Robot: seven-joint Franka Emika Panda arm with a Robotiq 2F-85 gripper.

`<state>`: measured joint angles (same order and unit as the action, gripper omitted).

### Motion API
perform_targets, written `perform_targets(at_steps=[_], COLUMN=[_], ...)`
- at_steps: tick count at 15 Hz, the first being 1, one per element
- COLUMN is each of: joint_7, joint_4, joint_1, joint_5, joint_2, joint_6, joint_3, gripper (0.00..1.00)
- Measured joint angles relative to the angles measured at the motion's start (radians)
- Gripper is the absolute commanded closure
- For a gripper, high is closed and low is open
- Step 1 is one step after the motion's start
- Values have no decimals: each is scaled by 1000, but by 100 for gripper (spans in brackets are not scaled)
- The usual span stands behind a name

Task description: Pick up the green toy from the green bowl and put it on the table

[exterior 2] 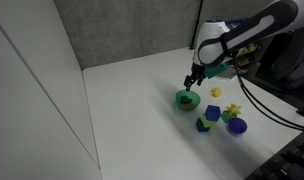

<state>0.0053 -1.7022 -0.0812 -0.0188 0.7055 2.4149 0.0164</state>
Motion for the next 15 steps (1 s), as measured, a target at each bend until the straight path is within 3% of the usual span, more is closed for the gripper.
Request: perform_targets(at_steps=[9,15], joint_7=[0,-1], joint_4=[31,78], joint_1=[-4,-6], joint_5=[-3,-5], joint_2=[57,154], joint_6=[3,82], joint_3=[-5,-7], gripper=[0,0])
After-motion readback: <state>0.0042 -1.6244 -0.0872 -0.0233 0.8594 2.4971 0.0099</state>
